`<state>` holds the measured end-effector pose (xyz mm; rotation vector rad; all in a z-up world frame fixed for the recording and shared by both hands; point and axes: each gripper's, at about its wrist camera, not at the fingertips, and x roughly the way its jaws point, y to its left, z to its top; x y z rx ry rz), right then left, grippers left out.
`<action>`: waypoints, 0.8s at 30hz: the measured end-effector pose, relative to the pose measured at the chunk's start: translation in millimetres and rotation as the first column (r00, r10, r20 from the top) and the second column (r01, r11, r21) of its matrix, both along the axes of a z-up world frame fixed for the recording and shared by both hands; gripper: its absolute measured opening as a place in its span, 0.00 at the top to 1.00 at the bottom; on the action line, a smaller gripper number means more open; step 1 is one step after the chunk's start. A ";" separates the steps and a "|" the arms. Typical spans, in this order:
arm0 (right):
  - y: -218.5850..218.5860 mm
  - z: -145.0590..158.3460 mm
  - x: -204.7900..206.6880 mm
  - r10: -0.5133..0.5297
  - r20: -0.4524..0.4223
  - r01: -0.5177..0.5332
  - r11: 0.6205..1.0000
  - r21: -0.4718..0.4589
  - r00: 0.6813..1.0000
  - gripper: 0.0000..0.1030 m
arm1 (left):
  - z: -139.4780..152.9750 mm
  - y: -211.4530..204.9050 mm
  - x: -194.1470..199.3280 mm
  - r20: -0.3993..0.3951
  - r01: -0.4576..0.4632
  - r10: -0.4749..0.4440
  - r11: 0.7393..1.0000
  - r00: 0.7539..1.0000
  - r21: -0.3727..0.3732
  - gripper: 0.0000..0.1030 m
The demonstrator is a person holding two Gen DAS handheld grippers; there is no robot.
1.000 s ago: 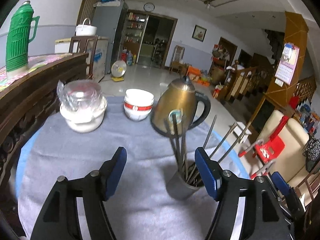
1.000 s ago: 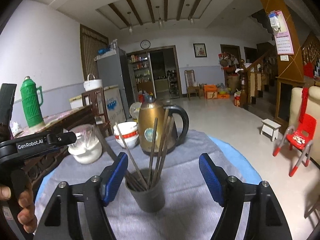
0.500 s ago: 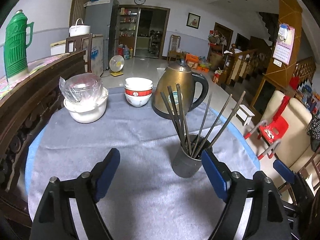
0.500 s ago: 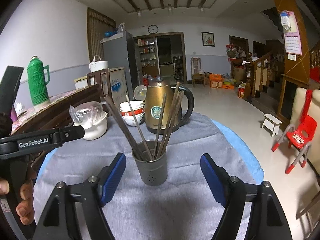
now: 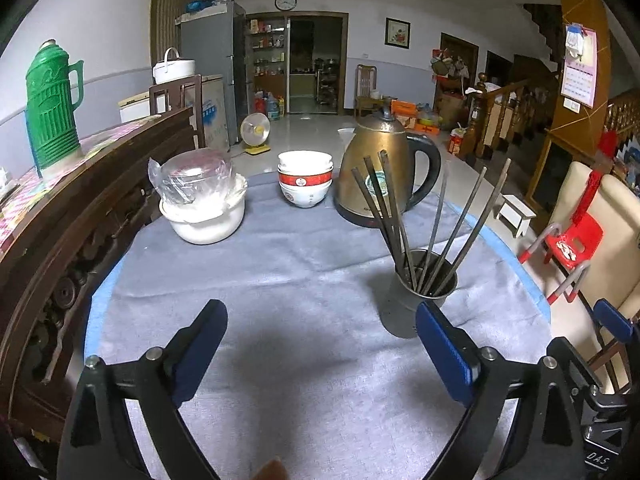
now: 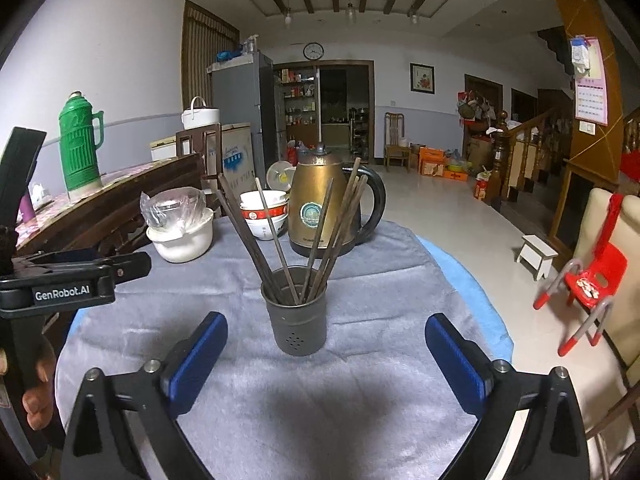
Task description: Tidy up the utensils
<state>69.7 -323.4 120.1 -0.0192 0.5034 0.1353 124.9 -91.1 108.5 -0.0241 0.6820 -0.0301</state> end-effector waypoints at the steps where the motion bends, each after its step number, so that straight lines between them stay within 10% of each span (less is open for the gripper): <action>1: 0.2 0.8 -0.8 0.002 -0.001 -0.002 1.000 -0.001 1.000 0.02 | 0.9 -0.9 -0.9 0.004 0.001 -0.001 1.000 1.000 0.003 0.07; 24: 2.3 18.3 -1.7 -0.021 0.043 0.022 0.999 -0.032 0.999 0.02 | 19.4 -14.7 -10.5 0.058 0.056 -0.057 0.998 0.997 0.017 0.00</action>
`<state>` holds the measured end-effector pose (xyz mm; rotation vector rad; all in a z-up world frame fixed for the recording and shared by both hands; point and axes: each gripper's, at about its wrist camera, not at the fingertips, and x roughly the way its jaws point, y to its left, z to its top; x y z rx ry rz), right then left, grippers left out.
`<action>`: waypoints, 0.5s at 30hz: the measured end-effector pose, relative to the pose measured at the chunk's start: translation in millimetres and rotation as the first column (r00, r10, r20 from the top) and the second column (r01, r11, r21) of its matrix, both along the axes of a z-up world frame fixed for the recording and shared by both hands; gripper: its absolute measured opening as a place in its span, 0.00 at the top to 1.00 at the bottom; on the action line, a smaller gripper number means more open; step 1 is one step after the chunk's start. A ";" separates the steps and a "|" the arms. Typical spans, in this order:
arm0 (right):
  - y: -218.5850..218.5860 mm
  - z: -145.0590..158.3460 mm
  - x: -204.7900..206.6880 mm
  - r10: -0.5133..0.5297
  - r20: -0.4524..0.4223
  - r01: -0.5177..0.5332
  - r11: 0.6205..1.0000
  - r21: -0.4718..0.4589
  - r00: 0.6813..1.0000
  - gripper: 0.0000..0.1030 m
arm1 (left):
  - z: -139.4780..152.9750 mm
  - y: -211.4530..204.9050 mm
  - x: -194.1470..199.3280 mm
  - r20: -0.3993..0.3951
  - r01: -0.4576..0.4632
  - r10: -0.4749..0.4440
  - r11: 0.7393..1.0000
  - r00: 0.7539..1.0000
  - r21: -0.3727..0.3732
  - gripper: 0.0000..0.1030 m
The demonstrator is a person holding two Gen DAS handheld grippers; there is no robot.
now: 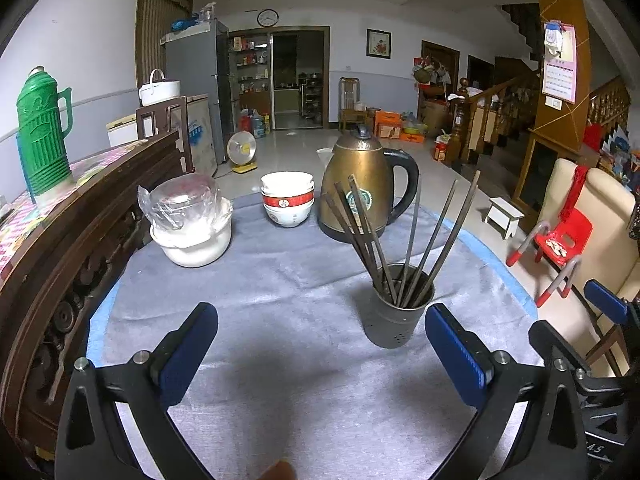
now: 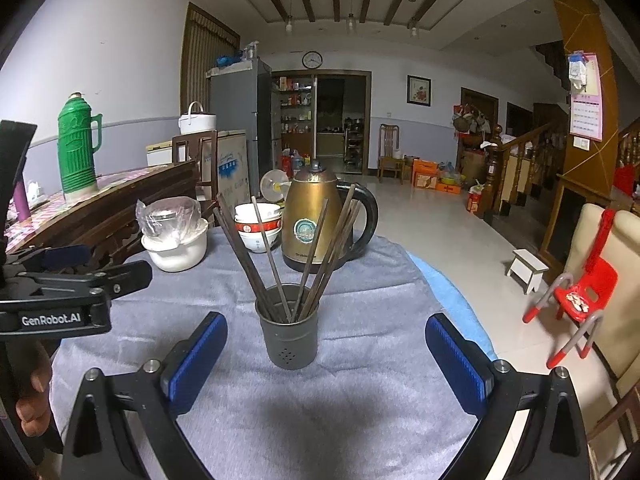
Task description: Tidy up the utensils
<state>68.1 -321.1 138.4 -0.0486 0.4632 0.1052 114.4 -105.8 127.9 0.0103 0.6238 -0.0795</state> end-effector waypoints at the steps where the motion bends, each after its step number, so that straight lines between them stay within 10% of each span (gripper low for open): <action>1: 0.0 0.1 0.4 0.000 0.000 0.000 1.000 0.000 1.000 0.02 | 0.8 -0.5 -0.1 0.002 0.000 0.000 1.000 1.000 0.000 0.00; 15: -3.4 2.1 3.3 -0.010 0.004 0.010 1.000 -0.002 1.000 0.02 | 5.2 -3.2 0.6 0.000 0.020 -0.020 1.000 1.000 -0.009 0.00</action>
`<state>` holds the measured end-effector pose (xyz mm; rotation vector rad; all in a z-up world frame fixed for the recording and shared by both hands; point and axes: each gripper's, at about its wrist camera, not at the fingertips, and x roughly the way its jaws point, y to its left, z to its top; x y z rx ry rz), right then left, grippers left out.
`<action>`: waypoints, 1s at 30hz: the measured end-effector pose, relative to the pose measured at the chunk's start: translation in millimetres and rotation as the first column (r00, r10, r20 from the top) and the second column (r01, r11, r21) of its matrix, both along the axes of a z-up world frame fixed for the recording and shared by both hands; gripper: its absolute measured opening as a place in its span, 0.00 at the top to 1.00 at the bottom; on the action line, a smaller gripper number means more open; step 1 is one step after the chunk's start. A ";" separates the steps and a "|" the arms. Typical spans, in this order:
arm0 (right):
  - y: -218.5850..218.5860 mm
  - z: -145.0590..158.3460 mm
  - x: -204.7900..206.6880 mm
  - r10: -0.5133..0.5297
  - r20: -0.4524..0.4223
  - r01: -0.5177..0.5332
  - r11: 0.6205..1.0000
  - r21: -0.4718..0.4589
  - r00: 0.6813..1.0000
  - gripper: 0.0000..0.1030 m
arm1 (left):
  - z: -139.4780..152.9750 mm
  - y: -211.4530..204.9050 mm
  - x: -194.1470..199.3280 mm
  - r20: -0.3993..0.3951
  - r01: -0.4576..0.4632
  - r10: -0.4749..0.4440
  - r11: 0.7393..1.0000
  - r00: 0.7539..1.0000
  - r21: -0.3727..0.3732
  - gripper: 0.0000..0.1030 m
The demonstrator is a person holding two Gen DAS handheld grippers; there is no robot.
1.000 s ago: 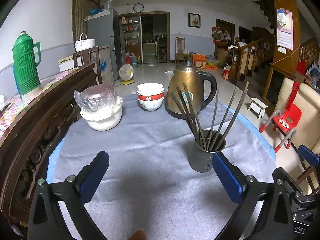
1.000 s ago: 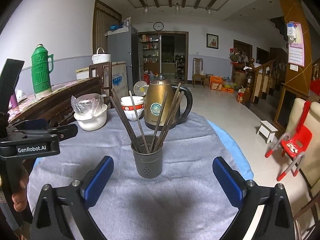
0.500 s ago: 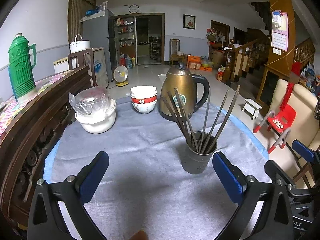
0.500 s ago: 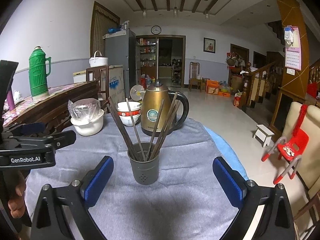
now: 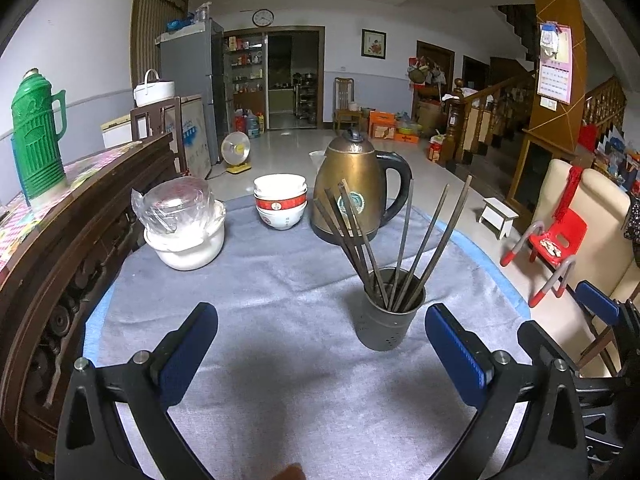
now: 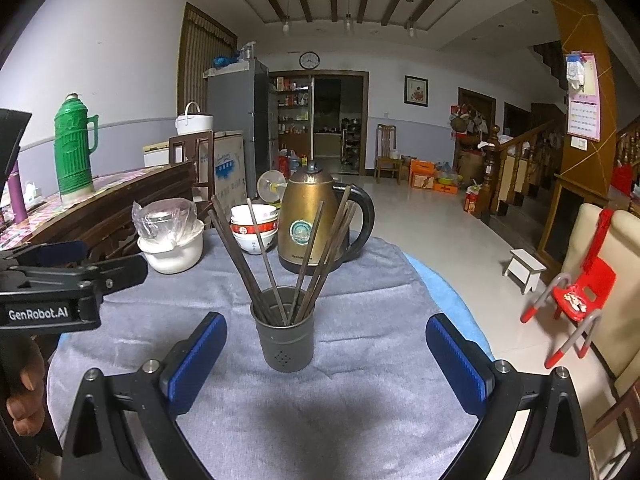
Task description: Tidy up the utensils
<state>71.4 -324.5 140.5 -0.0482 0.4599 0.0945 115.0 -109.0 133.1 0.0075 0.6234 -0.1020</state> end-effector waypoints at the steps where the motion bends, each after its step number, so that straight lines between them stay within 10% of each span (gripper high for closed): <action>1: 0.4 0.4 0.5 0.001 0.001 -0.001 1.000 -0.001 1.000 0.02 | 0.0 -0.3 -0.2 0.002 0.000 0.000 1.000 1.000 0.001 0.00; 30: 7.9 2.6 8.2 0.011 0.005 -0.011 1.000 -0.009 1.000 0.02 | 7.3 -7.2 0.4 0.026 -0.008 0.007 0.999 1.000 0.031 0.00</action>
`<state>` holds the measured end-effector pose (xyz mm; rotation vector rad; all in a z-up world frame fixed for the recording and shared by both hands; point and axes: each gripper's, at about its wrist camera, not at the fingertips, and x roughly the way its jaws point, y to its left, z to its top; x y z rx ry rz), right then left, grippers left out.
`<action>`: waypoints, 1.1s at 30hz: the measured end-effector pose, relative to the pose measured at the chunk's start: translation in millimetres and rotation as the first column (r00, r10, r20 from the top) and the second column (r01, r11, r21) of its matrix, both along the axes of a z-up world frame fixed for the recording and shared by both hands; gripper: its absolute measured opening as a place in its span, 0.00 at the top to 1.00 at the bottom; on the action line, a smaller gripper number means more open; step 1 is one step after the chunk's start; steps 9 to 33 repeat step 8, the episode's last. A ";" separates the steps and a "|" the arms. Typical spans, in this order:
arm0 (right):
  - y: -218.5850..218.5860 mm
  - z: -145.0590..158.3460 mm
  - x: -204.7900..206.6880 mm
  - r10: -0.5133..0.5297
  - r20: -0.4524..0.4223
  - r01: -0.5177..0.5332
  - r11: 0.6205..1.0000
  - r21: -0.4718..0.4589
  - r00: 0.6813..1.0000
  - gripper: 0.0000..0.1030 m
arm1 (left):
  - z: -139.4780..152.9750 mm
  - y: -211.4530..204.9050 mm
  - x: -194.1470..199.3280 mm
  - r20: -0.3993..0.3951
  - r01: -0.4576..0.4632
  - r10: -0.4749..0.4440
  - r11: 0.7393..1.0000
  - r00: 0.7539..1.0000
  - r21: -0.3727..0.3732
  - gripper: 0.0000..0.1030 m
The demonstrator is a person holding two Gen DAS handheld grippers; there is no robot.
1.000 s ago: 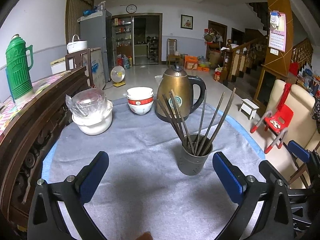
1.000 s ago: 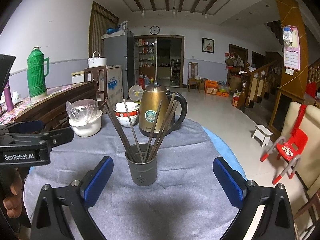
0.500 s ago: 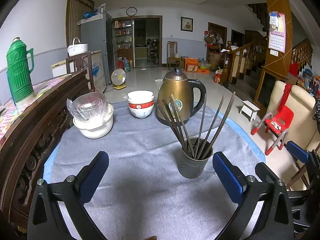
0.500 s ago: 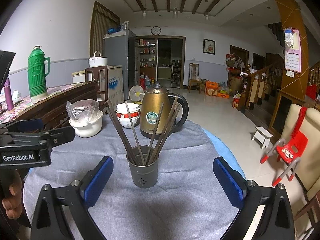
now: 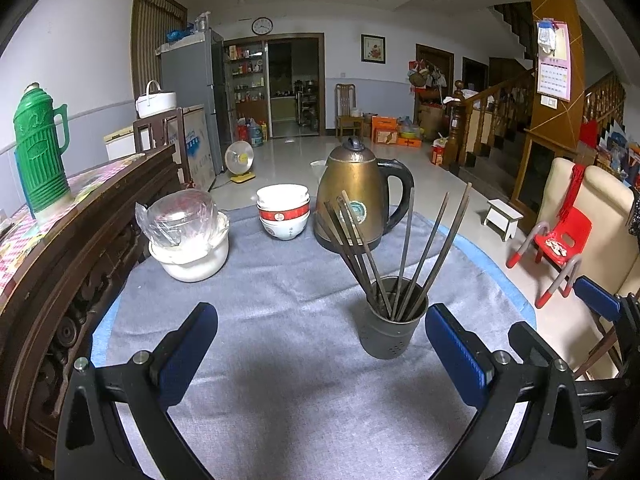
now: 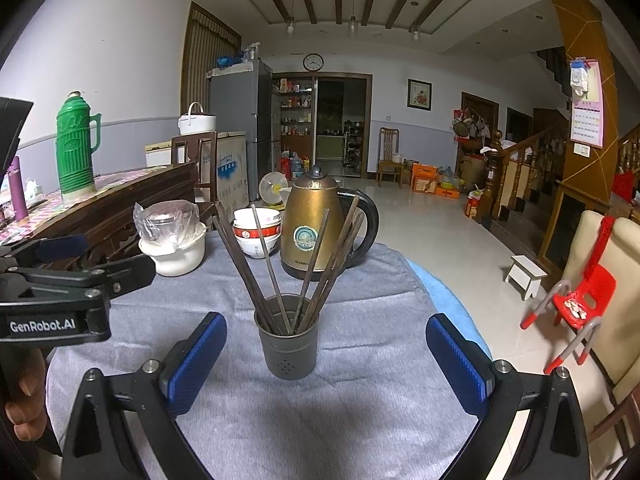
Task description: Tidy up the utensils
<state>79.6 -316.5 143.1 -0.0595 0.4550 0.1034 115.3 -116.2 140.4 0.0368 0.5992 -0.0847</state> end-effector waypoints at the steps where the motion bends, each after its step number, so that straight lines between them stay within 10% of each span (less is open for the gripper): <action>1: 0.6 0.0 0.7 0.001 0.001 -0.001 1.000 0.000 1.000 0.02 | -0.1 0.1 0.2 0.000 0.001 -0.001 1.000 1.000 0.000 0.00; 33: 1.9 -0.7 4.0 0.005 0.000 -0.005 1.000 0.000 1.000 0.02 | -0.1 0.7 0.8 -0.001 -0.006 0.006 1.000 1.000 0.002 0.00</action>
